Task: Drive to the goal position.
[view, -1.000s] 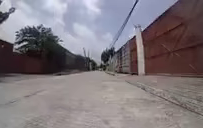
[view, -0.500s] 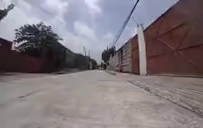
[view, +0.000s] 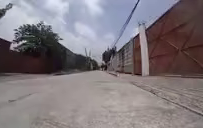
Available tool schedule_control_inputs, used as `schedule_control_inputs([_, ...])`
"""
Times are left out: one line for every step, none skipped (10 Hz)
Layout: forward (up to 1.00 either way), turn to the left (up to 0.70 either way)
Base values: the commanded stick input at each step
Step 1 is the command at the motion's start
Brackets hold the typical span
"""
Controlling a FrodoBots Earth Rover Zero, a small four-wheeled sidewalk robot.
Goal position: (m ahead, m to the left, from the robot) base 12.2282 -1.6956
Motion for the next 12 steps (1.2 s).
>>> schedule_control_inputs([0.50, 0.01])
schedule_control_inputs([0.50, 0.01])
schedule_control_inputs([0.50, 0.01])
schedule_control_inputs([0.50, 0.01])
schedule_control_inputs([0.50, 0.01])
schedule_control_inputs([0.50, 0.01])
schedule_control_inputs([0.50, 0.01])
schedule_control_inputs([0.50, 0.01])
schedule_control_inputs([0.50, 0.01])
schedule_control_inputs([0.50, 0.01])
schedule_control_inputs([0.50, 0.01])
schedule_control_inputs([0.50, 0.01])
